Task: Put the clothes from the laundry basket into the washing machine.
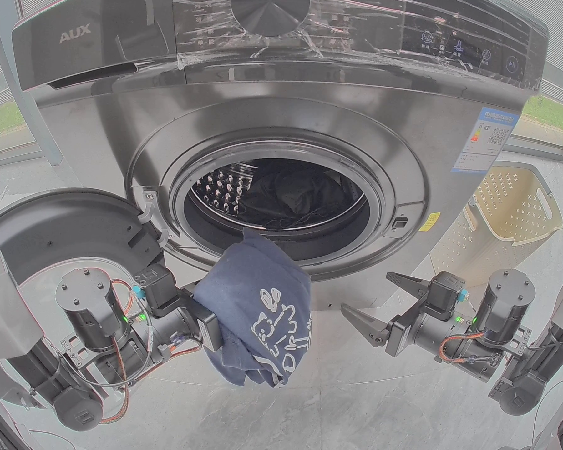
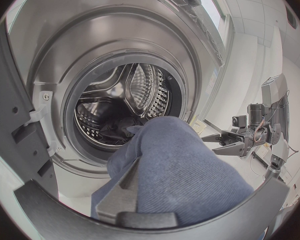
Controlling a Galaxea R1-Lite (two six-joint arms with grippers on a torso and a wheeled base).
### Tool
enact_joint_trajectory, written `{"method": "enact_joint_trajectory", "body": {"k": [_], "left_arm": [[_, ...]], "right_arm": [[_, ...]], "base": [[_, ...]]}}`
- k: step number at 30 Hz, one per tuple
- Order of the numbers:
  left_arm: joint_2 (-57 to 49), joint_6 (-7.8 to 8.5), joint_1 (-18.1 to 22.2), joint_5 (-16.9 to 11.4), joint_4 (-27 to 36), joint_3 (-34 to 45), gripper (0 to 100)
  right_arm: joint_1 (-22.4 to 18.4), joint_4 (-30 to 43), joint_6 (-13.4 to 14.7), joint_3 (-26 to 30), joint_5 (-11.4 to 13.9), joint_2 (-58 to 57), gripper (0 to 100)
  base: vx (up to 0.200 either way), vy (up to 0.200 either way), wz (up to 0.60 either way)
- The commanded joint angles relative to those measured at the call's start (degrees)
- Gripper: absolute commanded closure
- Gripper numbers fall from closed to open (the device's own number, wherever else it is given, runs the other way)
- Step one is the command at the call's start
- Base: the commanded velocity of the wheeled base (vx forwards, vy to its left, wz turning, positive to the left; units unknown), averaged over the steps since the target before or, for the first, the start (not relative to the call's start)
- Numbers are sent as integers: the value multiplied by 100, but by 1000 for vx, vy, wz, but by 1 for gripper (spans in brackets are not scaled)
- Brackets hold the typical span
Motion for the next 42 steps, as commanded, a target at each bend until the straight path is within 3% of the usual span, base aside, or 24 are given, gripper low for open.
{"method": "enact_joint_trajectory", "body": {"k": [1,42], "left_arm": [[16,-4,-24,1,-3,-10,100],[192,-22,-270,10,-3,78,100]], "right_arm": [[37,10,0,18,2,-5,0],[204,18,0,176,19,-14,0]], "base": [[200,0,0],[0,0,0]]}}
